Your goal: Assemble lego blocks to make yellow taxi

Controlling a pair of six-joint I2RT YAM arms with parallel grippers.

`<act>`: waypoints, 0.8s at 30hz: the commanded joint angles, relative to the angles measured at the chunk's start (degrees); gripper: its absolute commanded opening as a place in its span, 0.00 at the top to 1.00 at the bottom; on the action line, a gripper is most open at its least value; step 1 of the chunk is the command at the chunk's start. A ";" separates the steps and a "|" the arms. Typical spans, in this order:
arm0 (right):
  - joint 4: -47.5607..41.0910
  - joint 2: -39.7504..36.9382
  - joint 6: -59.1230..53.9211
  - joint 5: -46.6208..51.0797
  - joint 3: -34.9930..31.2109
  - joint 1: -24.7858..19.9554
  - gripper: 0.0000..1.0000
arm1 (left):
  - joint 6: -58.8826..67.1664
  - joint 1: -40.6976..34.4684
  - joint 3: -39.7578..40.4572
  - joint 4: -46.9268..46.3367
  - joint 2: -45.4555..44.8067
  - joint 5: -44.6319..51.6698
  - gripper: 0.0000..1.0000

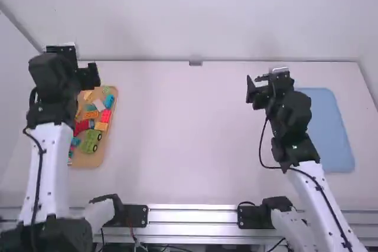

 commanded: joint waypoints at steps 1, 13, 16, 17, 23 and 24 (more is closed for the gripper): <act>0.71 2.31 0.63 0.11 3.96 0.57 0.14 | 0.51 1.24 7.47 -1.83 7.16 -1.10 0.13; 1.24 9.56 -0.04 0.15 9.94 1.87 0.03 | -5.70 3.62 30.30 -8.57 30.53 -15.85 0.02; 0.22 10.23 1.36 0.17 10.49 1.99 0.02 | -8.43 4.94 32.56 -11.75 33.63 -21.34 0.01; 0.16 10.26 1.52 0.17 10.49 1.99 0.02 | -8.45 5.06 32.66 -11.96 33.80 -21.33 0.01; -0.17 10.36 3.41 -0.04 10.58 2.01 0.02 | -10.21 11.39 36.76 -20.06 41.13 -11.10 0.01; 0.00 10.36 3.39 -0.09 10.58 2.01 0.01 | -10.34 12.04 37.13 -20.44 41.88 -10.34 0.01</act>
